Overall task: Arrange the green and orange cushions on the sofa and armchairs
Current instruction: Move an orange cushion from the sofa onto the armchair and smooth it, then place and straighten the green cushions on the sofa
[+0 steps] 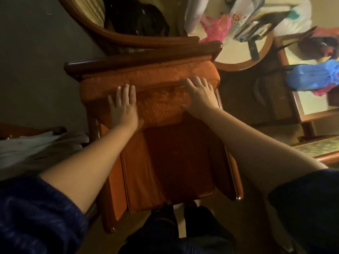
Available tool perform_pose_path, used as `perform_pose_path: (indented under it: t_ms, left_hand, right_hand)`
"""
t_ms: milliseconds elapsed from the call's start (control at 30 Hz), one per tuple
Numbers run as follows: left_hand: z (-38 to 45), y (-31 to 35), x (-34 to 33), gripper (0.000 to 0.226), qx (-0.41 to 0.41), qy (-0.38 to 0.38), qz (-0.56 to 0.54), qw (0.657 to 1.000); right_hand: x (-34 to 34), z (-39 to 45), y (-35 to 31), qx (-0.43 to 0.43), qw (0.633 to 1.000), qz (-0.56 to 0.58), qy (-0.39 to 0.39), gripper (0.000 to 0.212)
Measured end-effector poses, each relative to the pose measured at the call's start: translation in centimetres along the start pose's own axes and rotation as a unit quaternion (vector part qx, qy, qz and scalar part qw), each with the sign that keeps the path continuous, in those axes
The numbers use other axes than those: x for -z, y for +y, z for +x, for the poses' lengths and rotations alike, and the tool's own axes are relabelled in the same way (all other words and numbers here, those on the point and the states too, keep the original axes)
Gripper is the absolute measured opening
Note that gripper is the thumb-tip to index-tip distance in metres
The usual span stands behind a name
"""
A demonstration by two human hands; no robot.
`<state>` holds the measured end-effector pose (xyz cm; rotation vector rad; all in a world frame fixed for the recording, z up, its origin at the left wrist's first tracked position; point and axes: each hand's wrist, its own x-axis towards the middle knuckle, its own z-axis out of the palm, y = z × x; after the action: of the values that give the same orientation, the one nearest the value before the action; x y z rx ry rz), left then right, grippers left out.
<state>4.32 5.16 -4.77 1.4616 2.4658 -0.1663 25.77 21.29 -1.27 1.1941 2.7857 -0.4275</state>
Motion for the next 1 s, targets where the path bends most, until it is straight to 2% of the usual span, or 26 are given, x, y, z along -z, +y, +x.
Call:
perform_pose_path:
  t_ms: [33, 67, 133, 267, 400, 633, 767, 933, 1000]
  left_hand:
    - [-1.0, 0.4, 0.7, 0.107, 0.011, -0.024, -0.031, 0.999]
    - [-1.9, 1.0, 1.7, 0.105, 0.015, -0.038, -0.073, 0.996]
    - [-3.9, 2.8, 4.4, 0.090, 0.005, -0.056, -0.158, 0.986]
    - [-9.6, 9.0, 9.0, 0.068, -0.079, -0.081, -0.236, 0.965]
    - [-17.2, 18.6, 11.1, 0.053, -0.192, -0.089, -0.280, 0.936]
    - [-32.4, 36.7, 10.2, 0.037, -0.370, -0.194, -0.275, 0.866]
    - [-41.5, 45.7, 8.9, 0.031, -0.449, -0.237, -0.256, 0.823]
    - [-50.0, 54.9, 6.8, 0.026, -0.515, -0.282, -0.220, 0.779]
    - [-52.2, 58.3, 5.8, 0.027, -0.560, -0.276, -0.194, 0.757]
  right_hand:
    - [0.7, -2.0, 0.3, -0.007, 1.000, 0.022, 0.004, 0.083]
    - [1.4, -4.1, 0.7, -0.016, 0.999, 0.043, 0.009, 0.082]
    - [2.8, -8.4, 1.5, -0.040, 0.995, 0.087, 0.027, 0.076]
    - [6.3, -18.3, 3.3, -0.100, 0.978, 0.160, 0.085, 0.058]
    - [9.6, -30.9, 6.4, -0.173, 0.949, 0.196, 0.174, 0.052]
    - [10.8, -56.4, 11.1, -0.302, 0.895, 0.201, 0.259, 0.044]
    - [9.7, -69.7, 12.8, -0.387, 0.847, 0.199, 0.305, 0.039]
    - [8.9, -82.2, 14.1, -0.474, 0.777, 0.197, 0.365, 0.026]
    - [8.3, -85.9, 14.8, -0.504, 0.756, 0.187, 0.373, 0.026]
